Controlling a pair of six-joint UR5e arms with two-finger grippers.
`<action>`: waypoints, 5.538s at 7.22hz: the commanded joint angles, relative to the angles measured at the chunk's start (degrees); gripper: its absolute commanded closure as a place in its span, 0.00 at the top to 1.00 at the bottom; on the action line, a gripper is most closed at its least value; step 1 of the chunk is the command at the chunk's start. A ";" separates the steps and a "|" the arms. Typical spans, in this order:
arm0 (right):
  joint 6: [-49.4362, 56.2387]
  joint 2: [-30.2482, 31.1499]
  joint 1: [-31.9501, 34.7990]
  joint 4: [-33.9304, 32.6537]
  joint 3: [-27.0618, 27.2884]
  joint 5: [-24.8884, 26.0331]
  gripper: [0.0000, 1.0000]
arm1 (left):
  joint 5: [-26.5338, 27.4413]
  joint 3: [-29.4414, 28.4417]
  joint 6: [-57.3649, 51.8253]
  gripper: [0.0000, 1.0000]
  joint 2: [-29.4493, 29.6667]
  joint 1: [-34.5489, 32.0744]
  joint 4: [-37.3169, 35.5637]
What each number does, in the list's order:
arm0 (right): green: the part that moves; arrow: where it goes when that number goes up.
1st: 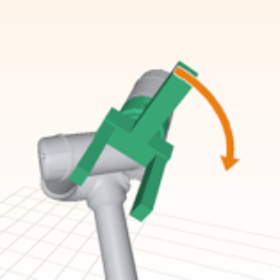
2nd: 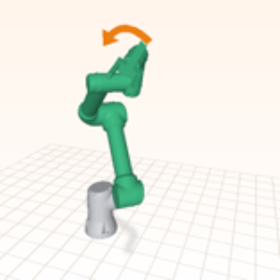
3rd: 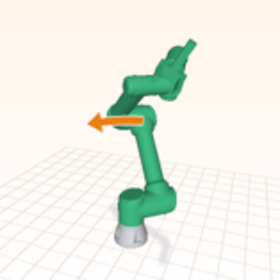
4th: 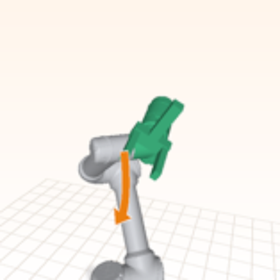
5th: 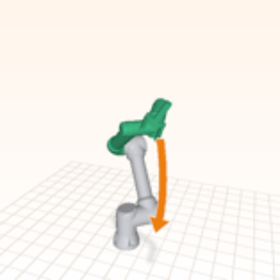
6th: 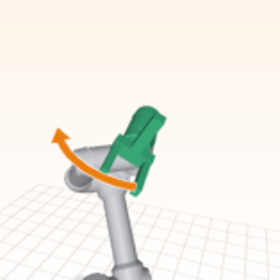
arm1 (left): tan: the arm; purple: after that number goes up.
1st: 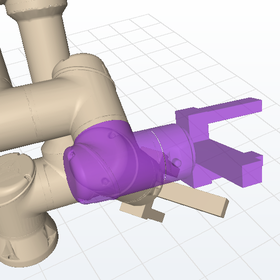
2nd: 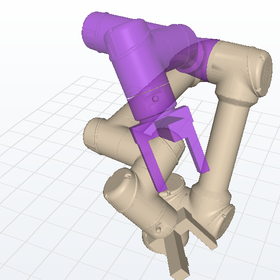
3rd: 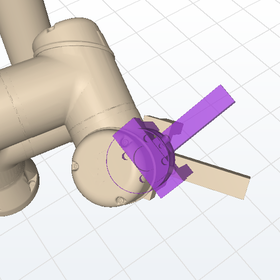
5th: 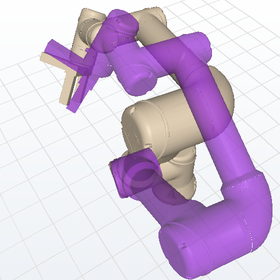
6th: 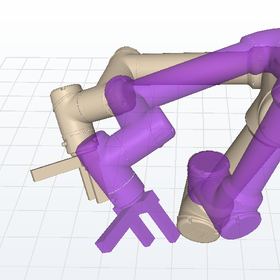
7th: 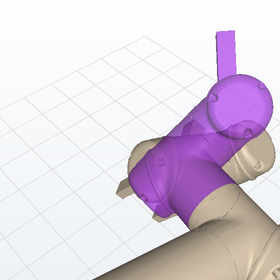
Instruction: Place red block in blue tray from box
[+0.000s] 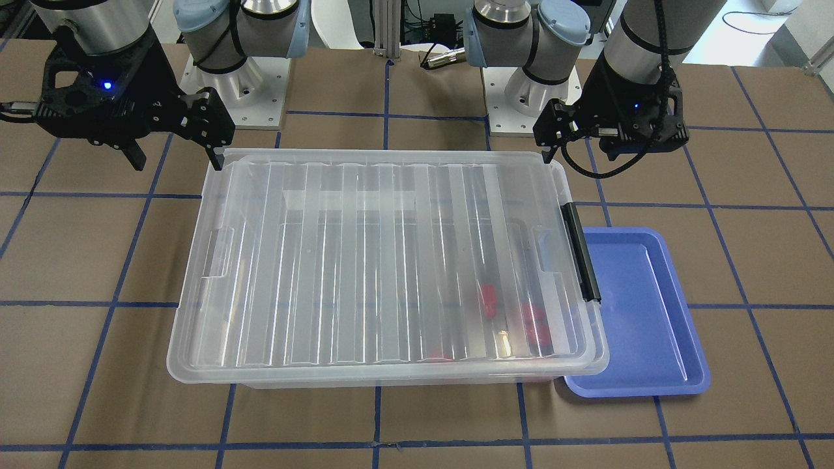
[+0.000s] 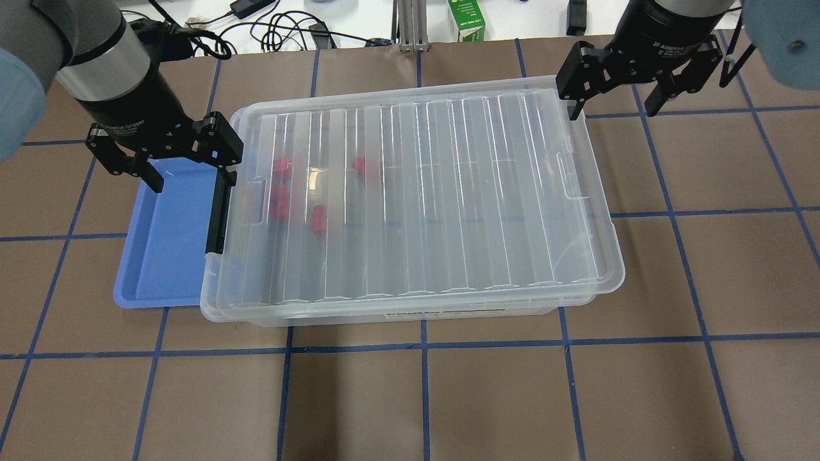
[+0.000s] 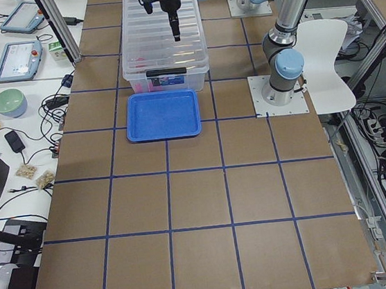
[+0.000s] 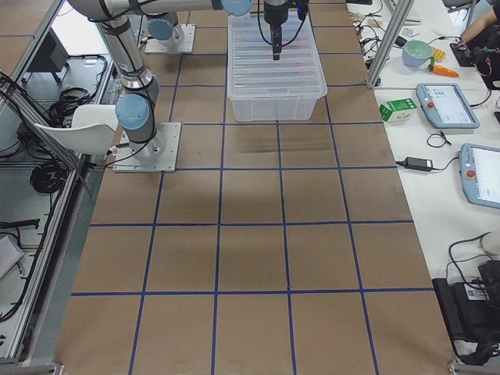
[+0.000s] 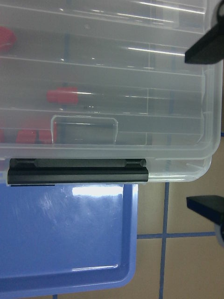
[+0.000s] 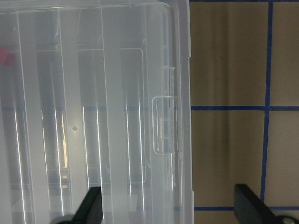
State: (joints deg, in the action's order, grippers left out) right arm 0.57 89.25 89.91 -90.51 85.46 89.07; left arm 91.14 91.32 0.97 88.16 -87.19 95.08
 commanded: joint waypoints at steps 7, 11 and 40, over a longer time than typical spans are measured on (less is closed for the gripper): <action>5.38 -0.21 -6.30 0.59 0.49 -0.74 1.00 | -0.35 0.18 0.08 1.00 0.17 0.00 0.02; 4.79 -6.97 -6.51 -11.04 9.25 -1.01 1.00 | 0.00 0.53 0.00 1.00 0.17 0.00 -0.07; 29.40 -6.98 -27.52 -17.99 11.17 -0.92 1.00 | -2.20 11.32 2.81 0.82 12.38 -4.74 -22.19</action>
State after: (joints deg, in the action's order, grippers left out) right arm 30.13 81.66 61.79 -112.41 99.80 88.25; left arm 88.97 101.01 3.64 98.92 -91.45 75.95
